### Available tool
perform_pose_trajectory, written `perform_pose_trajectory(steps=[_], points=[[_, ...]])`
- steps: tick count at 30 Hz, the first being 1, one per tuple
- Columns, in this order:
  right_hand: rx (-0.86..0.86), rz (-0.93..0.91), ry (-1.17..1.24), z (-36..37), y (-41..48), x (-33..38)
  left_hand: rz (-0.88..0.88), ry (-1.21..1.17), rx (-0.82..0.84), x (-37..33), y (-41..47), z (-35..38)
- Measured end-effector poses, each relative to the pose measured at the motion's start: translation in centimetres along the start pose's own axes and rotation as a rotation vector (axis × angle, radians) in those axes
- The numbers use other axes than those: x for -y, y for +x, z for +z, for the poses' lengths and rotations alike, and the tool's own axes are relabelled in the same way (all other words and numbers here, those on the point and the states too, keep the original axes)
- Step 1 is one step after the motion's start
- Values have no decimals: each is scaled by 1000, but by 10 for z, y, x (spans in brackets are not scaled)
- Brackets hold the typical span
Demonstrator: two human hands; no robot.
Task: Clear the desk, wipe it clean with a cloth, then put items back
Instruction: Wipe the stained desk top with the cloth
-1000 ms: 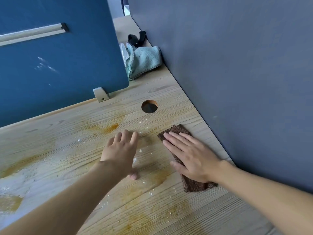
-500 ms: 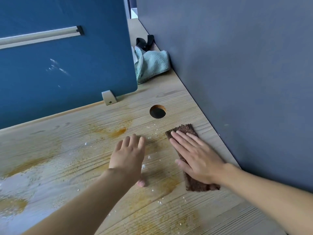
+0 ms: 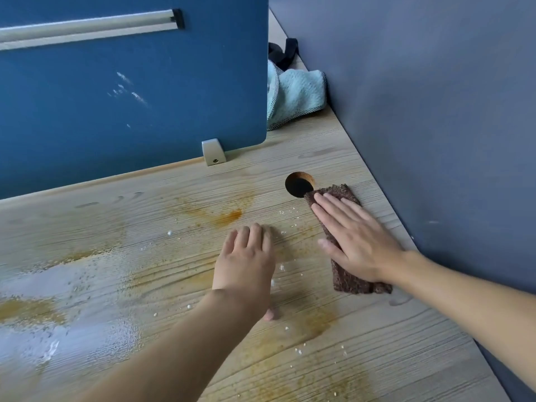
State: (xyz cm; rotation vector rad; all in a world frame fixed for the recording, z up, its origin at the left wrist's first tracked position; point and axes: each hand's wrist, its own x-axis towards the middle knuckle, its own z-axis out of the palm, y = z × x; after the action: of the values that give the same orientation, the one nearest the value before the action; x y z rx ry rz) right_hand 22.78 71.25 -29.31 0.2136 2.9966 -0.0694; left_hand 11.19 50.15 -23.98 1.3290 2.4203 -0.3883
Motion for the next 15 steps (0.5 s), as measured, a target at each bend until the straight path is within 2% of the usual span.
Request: perform_pose_trajectory(steps=[2, 5, 7, 9, 12, 15], points=[[-25, 108, -3, -3, 30, -20, 2, 5, 28, 0, 1, 0], [-62, 417, 42, -9, 85, -45, -2, -11, 41, 1, 2, 1], [-50, 483, 52, -10, 94, -41, -2, -9, 50, 2, 2, 1], [-37, 366, 49, -10, 74, -24, -3, -21, 64, 1, 2, 1], [-7, 69, -13, -2, 25, 10, 1, -11, 65, 1, 3, 1], [13, -8, -18, -3, 25, 0, 6, -16, 51, 0, 3, 2]])
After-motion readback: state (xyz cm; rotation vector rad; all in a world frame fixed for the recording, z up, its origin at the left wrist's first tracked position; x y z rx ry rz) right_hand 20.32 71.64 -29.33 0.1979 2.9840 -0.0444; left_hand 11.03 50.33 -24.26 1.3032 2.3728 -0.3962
